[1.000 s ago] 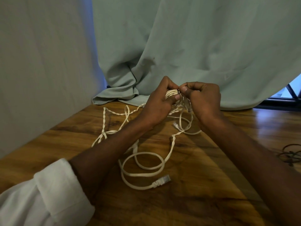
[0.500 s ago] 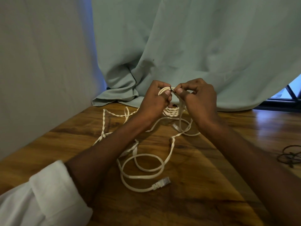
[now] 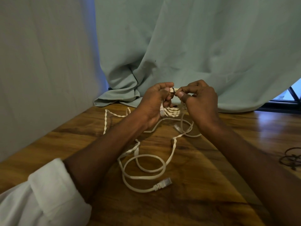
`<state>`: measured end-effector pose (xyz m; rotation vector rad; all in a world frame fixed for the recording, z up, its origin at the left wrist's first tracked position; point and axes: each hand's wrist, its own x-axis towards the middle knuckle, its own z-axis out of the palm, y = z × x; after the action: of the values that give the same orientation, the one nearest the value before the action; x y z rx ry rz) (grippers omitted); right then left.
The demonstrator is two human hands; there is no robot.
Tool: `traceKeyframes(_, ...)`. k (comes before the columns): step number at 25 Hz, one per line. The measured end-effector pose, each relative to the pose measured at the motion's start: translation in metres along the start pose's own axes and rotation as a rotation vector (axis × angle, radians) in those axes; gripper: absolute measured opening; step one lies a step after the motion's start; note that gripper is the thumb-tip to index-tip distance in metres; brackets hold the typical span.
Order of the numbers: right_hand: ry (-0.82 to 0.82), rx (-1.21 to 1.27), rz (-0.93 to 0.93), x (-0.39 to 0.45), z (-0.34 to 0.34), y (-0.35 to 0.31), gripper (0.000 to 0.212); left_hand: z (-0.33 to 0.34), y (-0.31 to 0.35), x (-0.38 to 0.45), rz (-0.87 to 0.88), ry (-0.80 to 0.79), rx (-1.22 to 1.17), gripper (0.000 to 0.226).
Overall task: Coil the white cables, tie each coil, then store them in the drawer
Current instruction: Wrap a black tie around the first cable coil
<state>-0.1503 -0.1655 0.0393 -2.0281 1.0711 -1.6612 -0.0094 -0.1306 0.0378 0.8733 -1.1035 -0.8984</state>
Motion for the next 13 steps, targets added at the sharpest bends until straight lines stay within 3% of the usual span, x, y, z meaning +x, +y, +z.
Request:
traceKeyframes(5,0.002,0.071,0.087,-0.001,-0.003,-0.005,0.008,0.002,-0.006,-0.003,0.271,0.12,0.413,0.017)
traceKeyframes(9,0.037,0.073,0.111,-0.003,-0.002,-0.011,0.009,0.0,-0.014,-0.001,0.375,0.167,0.539,0.014)
traceKeyframes(13,0.057,0.164,0.209,-0.004,-0.007,-0.016,0.023,0.009,-0.018,-0.007,0.413,0.168,0.558,0.014)
